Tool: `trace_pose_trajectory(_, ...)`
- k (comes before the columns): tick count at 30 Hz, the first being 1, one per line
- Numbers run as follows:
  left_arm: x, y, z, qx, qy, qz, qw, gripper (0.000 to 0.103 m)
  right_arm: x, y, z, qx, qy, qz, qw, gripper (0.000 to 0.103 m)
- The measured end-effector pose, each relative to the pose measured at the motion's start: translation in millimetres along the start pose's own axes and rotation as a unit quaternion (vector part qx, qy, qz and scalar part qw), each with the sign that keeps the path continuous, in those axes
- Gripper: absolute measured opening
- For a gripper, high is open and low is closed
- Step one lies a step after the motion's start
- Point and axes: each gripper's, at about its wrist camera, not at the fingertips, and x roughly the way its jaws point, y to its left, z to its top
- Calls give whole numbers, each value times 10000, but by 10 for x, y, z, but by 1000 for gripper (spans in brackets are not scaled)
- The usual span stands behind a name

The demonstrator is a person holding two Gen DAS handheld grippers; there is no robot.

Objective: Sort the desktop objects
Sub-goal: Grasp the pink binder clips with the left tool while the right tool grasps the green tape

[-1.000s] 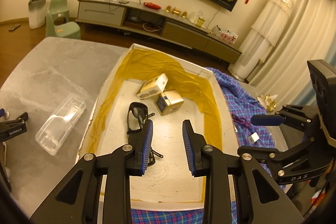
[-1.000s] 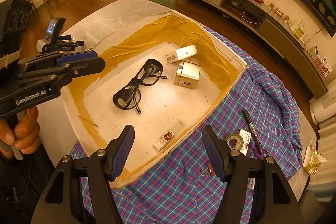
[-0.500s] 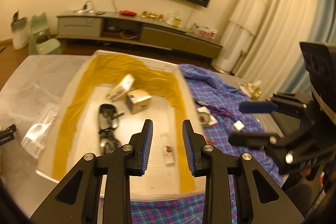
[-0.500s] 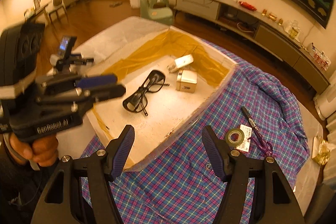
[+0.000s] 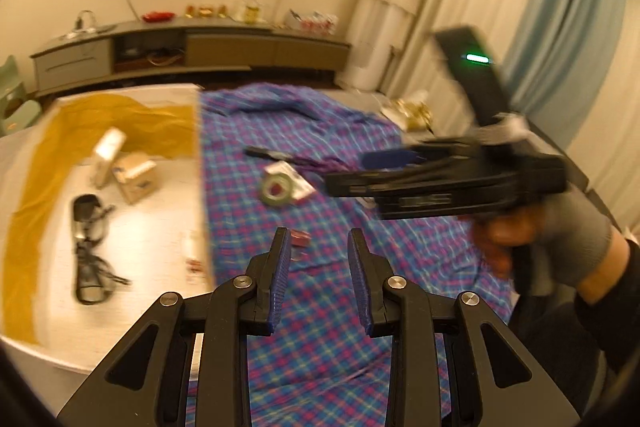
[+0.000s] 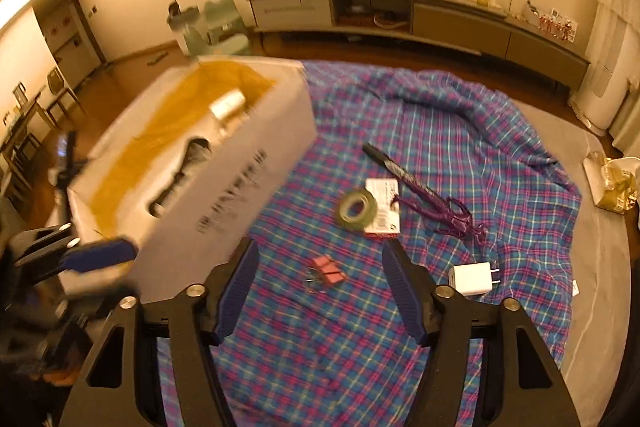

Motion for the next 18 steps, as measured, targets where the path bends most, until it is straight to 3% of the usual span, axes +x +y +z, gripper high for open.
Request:
trace_pose_trajectory(7, 515, -105, -23, 42, 572, 166, 9982, 35, 743, -105, 83, -438, 430, -283, 9977, 59)
trace_pose_trajectory(14, 843, -147, -20, 243, 791, 426, 9957, 40, 1261, -211, 200, -699, 454, -222, 9963, 54)
trace_pose_trajectory(17, 909, -172, -41, 332, 813, 598, 9943, 46, 1347, -228, 201, -861, 333, -201, 9955, 37)
trace_pose_trajectory(18, 923, -158, -39, 299, 822, 650, 9940, 46, 1350, -227, 223, -956, 333, -202, 9947, 20)
